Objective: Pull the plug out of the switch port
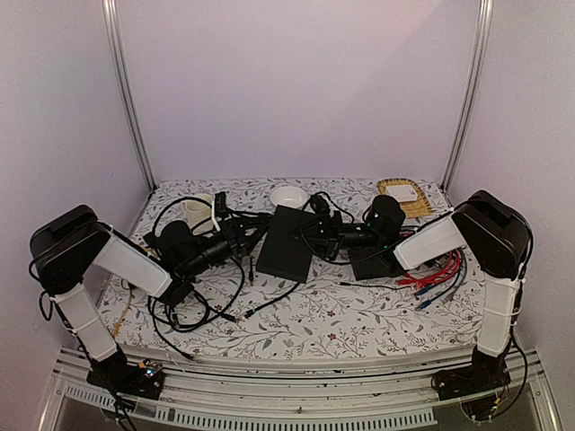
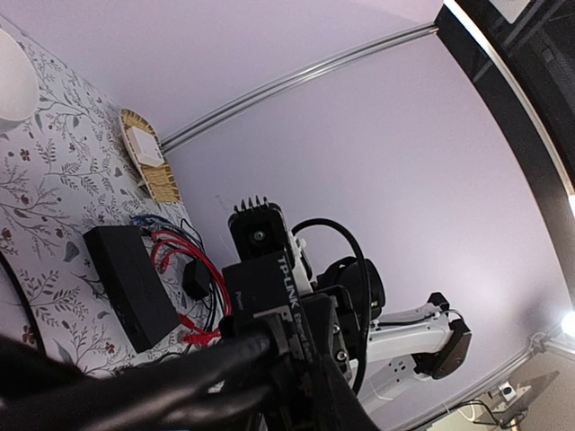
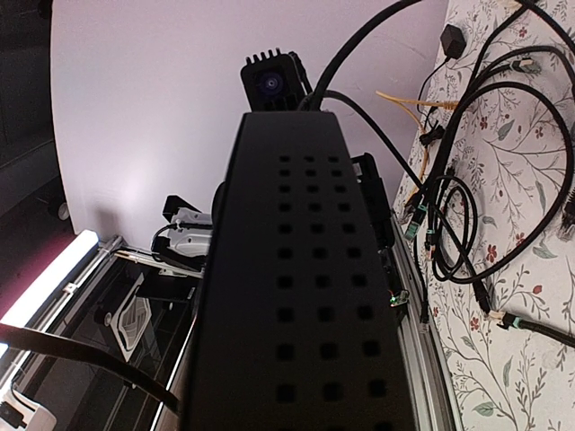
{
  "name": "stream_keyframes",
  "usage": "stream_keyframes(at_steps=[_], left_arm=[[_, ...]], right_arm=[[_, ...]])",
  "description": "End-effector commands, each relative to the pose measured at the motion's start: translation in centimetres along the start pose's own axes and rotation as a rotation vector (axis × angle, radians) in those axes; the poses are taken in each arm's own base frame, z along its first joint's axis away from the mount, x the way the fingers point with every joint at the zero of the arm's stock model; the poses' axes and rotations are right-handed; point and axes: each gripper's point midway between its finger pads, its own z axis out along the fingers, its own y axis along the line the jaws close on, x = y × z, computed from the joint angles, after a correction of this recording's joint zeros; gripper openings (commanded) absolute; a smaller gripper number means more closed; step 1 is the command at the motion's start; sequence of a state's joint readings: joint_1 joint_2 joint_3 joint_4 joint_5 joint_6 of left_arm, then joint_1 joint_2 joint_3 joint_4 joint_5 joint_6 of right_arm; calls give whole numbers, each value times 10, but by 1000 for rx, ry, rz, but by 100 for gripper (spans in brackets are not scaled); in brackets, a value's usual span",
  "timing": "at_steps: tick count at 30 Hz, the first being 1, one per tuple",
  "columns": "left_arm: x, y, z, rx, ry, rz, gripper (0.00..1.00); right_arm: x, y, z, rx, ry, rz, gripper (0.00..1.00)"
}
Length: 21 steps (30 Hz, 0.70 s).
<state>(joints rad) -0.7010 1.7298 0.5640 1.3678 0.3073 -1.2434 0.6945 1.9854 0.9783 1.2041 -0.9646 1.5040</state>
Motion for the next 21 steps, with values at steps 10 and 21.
stream_keyframes(at_steps=[10,21], left_arm=[[-3,-9,7,38,23,-39,18],[0,-13,7,25,47,-69,16]], right_arm=[[0,15,7,-18,36,-113,2],[0,7,8,-5,38,-118,2]])
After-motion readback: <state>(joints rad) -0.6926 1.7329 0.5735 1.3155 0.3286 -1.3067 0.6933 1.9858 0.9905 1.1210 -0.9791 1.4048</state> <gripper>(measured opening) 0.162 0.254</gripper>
